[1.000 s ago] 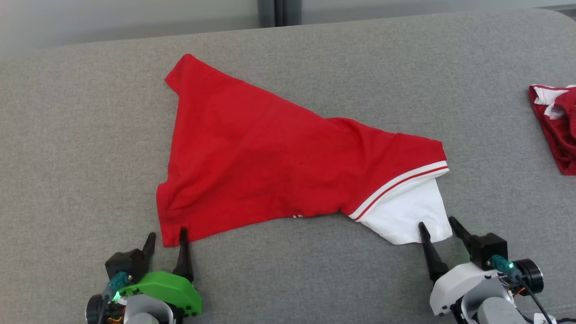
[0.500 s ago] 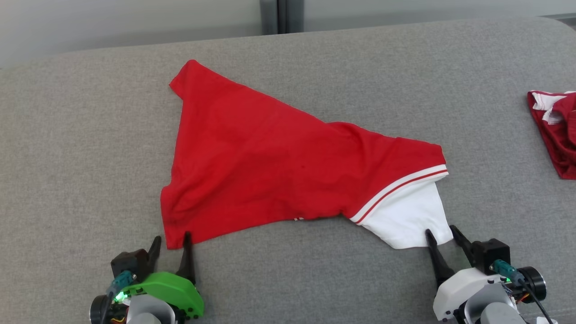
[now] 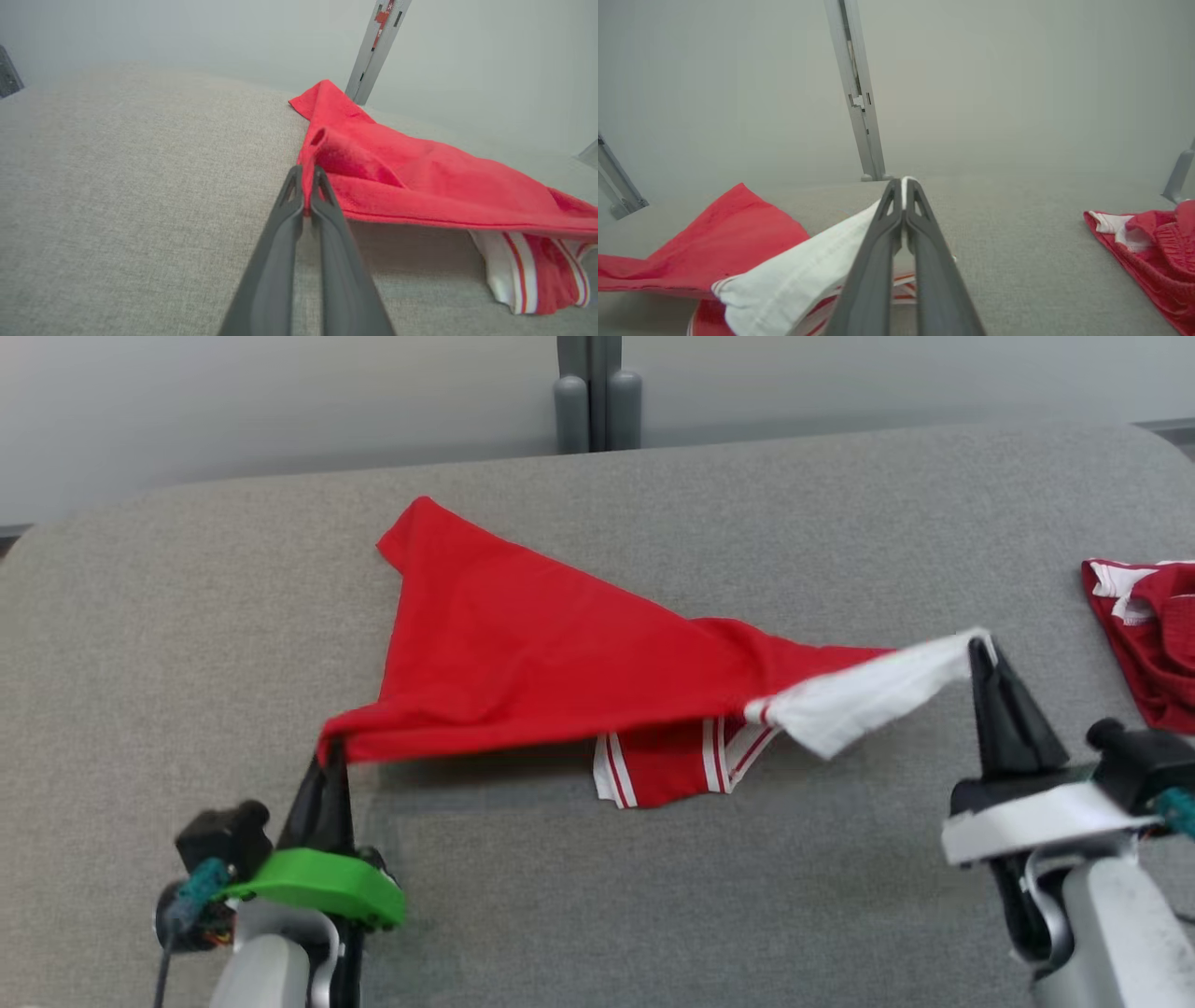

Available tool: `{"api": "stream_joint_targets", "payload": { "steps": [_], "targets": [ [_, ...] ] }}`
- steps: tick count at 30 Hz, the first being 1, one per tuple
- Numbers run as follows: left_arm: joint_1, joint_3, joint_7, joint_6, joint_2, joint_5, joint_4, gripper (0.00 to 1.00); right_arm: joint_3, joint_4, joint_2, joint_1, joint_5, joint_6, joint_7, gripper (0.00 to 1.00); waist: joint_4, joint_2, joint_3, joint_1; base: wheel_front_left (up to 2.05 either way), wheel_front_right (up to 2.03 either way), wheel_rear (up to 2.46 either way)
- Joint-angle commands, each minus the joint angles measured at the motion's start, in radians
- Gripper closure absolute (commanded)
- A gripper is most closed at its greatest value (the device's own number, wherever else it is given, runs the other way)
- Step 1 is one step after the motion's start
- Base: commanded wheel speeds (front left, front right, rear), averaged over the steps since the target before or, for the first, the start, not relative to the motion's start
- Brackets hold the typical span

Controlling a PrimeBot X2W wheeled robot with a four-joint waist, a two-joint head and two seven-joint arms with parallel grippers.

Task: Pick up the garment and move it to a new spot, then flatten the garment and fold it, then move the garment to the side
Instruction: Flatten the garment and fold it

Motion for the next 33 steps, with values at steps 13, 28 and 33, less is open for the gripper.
{"api": "stream_joint_targets", "payload": {
  "steps": [13,28,33],
  "targets": [
    [-0.355,0.000,0.057,-0.018,0.174,0.019,-0.395,1.00,0.000,-0.302,-0.257,-0.411,0.149,-0.002,0.000,1.00,0.008,0.0000,-0.049,0.0000,0.00,0.00,0.00],
    [-0.822,-0.025,0.144,-0.014,0.221,0.012,-0.166,1.00,0.161,0.096,-0.384,-1.048,0.050,-0.002,0.000,1.00,0.011,0.0000,0.266,0.0000,0.00,0.00,0.00],
    [-0.990,-0.025,0.071,0.011,0.204,0.039,-0.030,1.00,0.119,0.200,-0.363,-1.235,-0.038,-0.002,0.000,1.00,0.015,0.0000,0.373,0.0000,0.00,0.00,0.00]
  ]
}}
